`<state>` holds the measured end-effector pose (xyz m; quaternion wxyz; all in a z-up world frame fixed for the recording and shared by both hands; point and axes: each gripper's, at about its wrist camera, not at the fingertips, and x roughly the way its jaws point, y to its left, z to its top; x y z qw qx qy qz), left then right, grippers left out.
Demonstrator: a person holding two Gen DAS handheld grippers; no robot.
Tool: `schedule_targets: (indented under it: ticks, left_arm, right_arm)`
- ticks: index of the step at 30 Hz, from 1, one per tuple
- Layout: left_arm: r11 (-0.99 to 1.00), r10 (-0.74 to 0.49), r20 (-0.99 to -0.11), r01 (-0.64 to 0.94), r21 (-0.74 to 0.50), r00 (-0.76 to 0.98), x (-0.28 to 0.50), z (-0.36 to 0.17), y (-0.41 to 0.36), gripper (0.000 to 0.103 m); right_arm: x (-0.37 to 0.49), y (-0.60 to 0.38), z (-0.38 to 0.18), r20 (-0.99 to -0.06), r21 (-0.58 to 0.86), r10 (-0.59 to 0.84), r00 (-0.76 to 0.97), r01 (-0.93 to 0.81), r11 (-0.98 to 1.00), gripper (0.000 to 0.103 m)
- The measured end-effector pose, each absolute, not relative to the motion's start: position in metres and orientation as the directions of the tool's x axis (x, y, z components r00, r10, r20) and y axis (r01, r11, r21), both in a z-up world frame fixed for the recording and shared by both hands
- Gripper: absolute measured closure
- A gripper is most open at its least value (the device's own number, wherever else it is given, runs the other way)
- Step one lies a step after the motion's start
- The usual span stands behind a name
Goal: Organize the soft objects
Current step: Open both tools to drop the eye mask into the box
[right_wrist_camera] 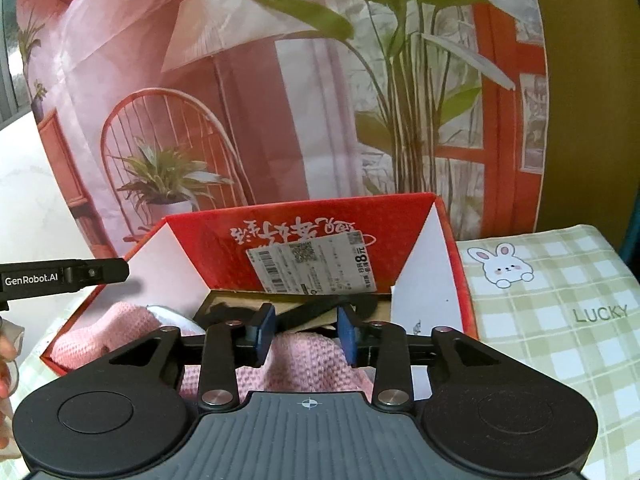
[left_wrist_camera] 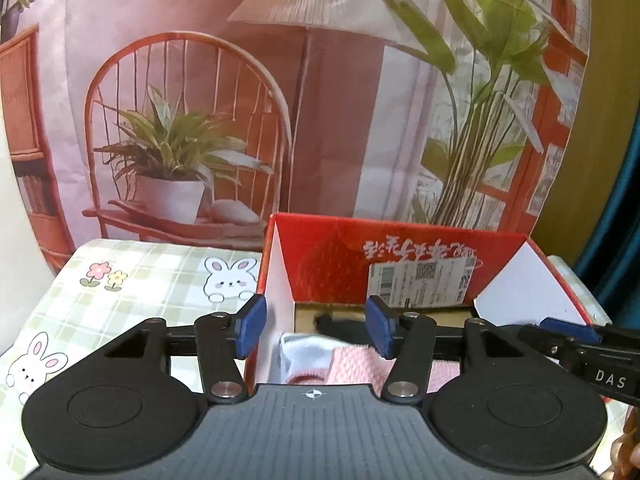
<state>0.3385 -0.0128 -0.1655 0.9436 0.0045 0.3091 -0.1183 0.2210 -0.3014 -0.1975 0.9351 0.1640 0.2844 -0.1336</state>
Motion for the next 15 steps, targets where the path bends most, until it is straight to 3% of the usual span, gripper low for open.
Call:
schedule_targets:
  ticks: [15]
  left_arm:
    - [0.959, -0.258, -0.582, 0.276, -0.060, 0.772, 0.279, -0.141, -0.001, 0.045]
  right_arm:
    - [0.174, -0.274, -0.168, -0.531, 0.166, -0.164, 0.832, 0.291, 0.942, 0.066]
